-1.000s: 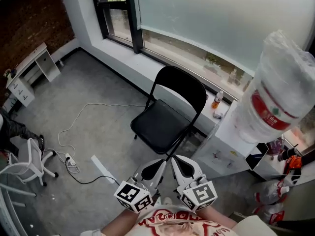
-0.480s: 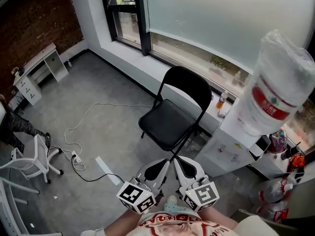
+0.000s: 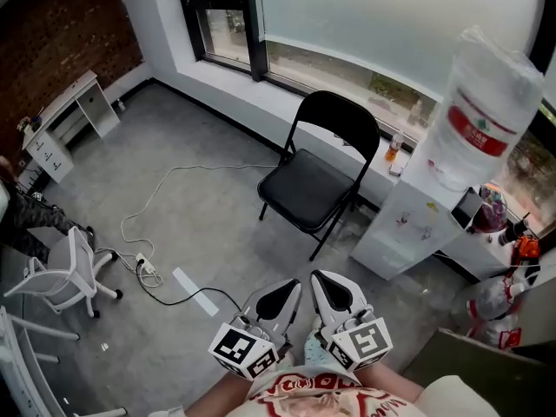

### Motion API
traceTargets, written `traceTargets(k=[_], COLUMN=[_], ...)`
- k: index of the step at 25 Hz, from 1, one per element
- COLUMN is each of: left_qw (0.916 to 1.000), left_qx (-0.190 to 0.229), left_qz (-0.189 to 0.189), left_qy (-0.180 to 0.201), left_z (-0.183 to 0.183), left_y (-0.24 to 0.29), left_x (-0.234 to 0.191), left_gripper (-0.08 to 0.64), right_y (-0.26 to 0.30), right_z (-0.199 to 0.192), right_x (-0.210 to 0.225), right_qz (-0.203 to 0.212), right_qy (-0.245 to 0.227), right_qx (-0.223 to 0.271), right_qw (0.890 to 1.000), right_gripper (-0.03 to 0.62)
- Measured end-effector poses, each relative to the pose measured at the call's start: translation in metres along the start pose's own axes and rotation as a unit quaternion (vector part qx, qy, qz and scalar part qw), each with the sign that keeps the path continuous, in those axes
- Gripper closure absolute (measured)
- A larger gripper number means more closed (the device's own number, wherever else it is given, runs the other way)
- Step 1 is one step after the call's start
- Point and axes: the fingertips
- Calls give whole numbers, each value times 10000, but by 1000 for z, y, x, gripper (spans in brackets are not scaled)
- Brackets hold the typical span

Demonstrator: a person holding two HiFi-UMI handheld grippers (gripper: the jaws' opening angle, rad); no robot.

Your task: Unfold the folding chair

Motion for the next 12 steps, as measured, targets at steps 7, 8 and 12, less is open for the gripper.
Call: traceTargets(k=[7,8,12], left_qw=[9999,9999,9999], left_qx=[-41,-37,40], left_qz=[-101,-108,-119], left_qy=[-89,-95,-80], left_z=[-18,-17,-14], left_y=[-48,-50,-56], left_x=[17,20,33], left_gripper=[554,555,555], right_y=[-35,-41,-55], right_z=[-3,-1,-2], right_x=[-51,-53,-59], right_qz=[-160,-163,-63], right_qy=[90,79,2], right_qx=[109,129,60], right_qw=[9998,9998,10000], right_gripper=[571,571,571])
Point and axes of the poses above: the fingertips, and each gripper's own axes: y forward along the fingers, x to its right, z out of its top, and after that the axes turned 3 degrees about z, right-handed
